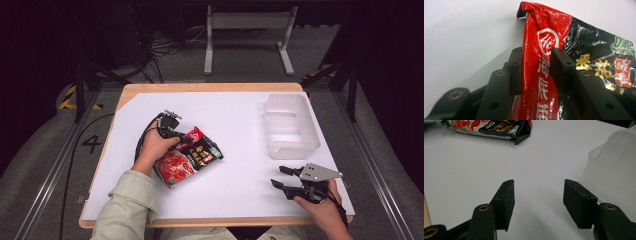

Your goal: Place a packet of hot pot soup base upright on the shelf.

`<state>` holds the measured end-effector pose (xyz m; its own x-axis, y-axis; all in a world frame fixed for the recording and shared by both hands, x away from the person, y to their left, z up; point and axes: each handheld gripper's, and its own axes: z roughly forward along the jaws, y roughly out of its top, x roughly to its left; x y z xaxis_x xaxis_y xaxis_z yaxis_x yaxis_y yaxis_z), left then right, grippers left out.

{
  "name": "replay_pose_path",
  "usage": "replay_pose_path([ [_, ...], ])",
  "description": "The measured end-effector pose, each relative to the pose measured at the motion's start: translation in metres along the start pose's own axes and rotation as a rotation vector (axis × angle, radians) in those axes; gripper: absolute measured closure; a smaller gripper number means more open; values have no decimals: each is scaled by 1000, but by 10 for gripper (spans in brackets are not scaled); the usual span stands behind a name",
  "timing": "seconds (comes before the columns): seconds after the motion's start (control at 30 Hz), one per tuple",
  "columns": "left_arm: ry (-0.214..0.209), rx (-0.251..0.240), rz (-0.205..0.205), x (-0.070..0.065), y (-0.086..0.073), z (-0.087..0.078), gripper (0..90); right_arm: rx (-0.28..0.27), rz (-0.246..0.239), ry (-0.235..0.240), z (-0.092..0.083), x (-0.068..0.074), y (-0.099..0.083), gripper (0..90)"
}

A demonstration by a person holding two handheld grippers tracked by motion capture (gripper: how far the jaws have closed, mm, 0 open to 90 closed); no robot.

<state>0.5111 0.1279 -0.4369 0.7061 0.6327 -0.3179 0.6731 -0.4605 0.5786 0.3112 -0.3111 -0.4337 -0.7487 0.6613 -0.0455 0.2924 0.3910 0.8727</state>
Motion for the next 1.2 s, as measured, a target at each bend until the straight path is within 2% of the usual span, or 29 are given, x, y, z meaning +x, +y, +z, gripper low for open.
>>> replay_pose_path([
  [0.13,30,-8,12,-2,0,-1,721,-1,-1,1,0,0,0,427],
  [0.2,65,-13,51,-5,1,-3,813,-1,0,0,0,0,0,427],
  [0.3,85,-13,64,-9,3,-6,871,-1,2,2,1,0,0,427],
  [0.4,78,-28,41,-9,3,-9,882,0,-2,5,0,0,0,428],
  [0.57,63,-61,32,-12,4,-23,885,-2,0,3,-1,0,0,430],
  [0.77,81,-92,69,-22,4,-37,888,-3,-4,2,-2,0,0,431],
  [1.0,70,-129,87,-32,4,-54,890,-5,-6,4,-2,0,0,432],
  [1.2,43,-163,101,-37,1,-69,891,-9,-7,5,-2,0,1,434],
])
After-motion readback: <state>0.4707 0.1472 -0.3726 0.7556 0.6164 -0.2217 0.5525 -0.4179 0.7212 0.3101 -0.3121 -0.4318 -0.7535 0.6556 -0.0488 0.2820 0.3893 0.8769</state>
